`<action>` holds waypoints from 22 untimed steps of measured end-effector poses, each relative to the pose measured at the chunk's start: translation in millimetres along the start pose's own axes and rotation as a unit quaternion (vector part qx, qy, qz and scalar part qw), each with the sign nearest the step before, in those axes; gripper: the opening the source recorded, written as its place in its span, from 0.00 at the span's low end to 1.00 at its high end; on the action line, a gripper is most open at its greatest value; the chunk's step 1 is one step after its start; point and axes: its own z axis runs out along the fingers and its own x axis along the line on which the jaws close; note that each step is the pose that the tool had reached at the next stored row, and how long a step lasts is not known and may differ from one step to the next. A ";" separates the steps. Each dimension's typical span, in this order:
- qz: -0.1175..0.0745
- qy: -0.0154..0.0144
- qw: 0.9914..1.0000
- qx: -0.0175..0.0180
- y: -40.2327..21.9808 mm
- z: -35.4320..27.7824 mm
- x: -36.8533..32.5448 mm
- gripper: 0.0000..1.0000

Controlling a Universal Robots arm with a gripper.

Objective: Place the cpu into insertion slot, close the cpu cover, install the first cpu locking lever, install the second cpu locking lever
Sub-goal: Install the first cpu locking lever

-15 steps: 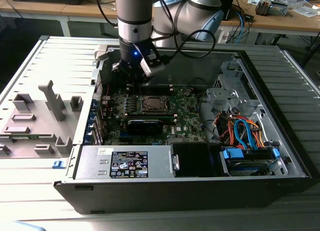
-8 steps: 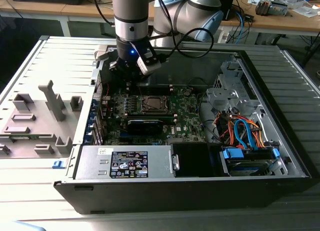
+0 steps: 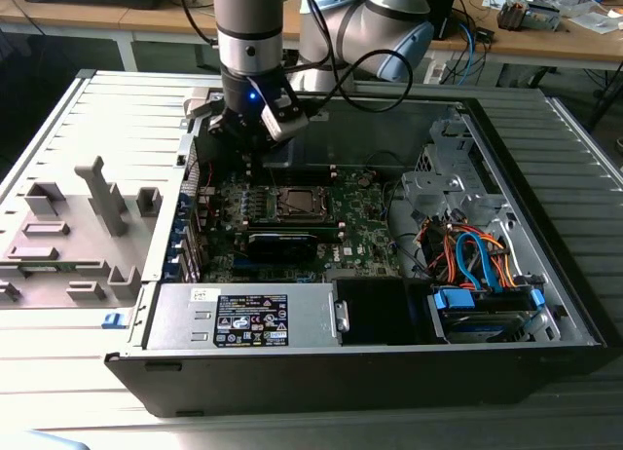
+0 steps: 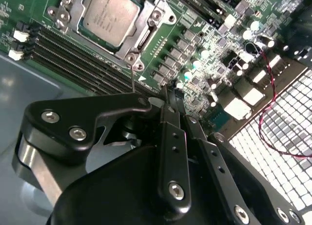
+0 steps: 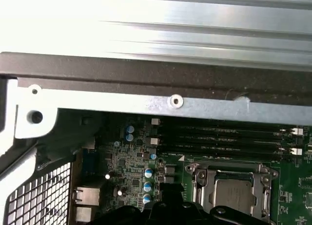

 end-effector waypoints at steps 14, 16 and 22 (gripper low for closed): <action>0.000 0.000 1.000 -0.001 11.1 -3.1 -5.8 0.11; 0.000 0.000 1.000 -0.001 10.9 -3.0 -9.3 0.11; 0.000 0.001 1.000 -0.001 9.9 -3.0 -22.2 0.11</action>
